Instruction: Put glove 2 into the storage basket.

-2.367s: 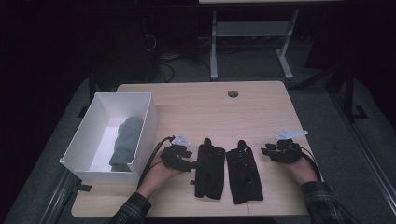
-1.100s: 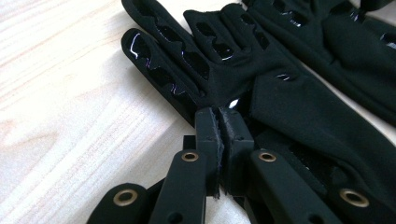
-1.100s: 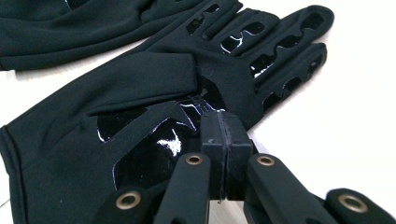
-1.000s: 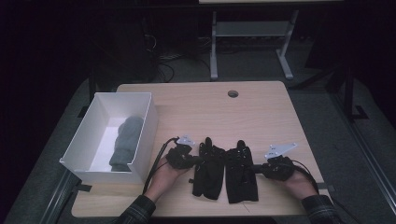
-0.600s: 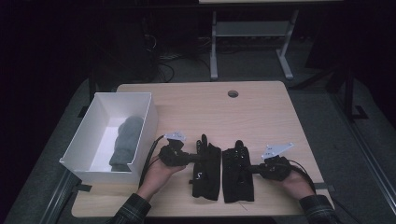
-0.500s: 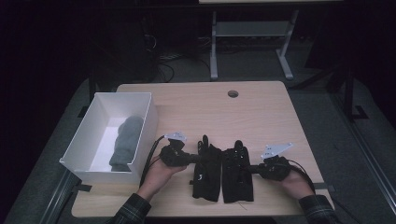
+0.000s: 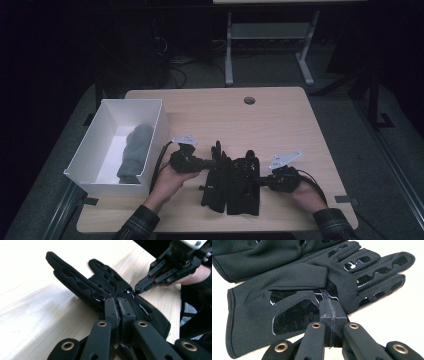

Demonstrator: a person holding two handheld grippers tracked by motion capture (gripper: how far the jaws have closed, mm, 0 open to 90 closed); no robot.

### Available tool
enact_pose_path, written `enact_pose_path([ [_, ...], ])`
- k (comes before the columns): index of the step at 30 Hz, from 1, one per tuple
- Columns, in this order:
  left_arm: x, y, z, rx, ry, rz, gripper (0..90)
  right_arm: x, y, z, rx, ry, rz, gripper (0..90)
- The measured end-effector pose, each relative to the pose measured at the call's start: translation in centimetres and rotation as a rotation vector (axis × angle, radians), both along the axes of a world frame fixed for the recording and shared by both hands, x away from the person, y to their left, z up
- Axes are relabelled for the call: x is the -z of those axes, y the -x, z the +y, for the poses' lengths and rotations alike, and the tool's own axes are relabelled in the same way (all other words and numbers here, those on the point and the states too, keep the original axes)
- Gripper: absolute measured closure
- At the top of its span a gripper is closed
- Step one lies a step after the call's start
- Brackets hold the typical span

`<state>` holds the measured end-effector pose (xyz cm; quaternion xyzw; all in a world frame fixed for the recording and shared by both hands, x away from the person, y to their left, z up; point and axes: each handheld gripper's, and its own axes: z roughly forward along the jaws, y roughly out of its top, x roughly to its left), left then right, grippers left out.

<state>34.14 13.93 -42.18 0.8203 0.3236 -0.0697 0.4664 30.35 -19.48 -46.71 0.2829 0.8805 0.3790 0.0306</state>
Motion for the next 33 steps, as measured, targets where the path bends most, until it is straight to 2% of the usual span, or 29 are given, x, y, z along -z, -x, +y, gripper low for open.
enact_pose_path([
  [5, -0.5, -0.1, 0.1, 0.005, 0.019, -0.009, 87.3, 0.0, -0.2, 1.6, -0.017, -0.004, 0.001, 90.0],
  [12, -0.4, 0.0, -0.5, 0.026, 0.032, 0.005, 87.3, 0.1, -0.3, 4.2, -0.061, -0.01, 0.002, 90.0],
  [18, 0.1, 0.0, -1.6, 0.05, 0.011, 0.016, 87.3, 0.1, -0.3, 6.0, -0.083, -0.016, 0.003, 90.0],
  [22, 0.7, 0.0, -2.2, 0.066, -0.02, 0.018, 87.3, 0.1, -0.3, 6.9, -0.085, -0.017, 0.0, 90.0],
  [25, 1.2, 0.0, -2.6, 0.062, -0.035, 0.029, 87.3, 0.1, -0.4, 7.5, -0.093, -0.013, -0.015, 90.0],
  [29, 1.5, -0.2, -3.0, 0.076, -0.05, 0.022, 87.4, 0.1, -0.3, 8.1, -0.094, -0.019, -0.009, 90.0],
  [33, 1.7, -0.2, -3.4, 0.07, -0.058, 0.032, 87.4, 0.1, -0.4, 8.5, -0.095, -0.018, -0.014, 90.0],
])
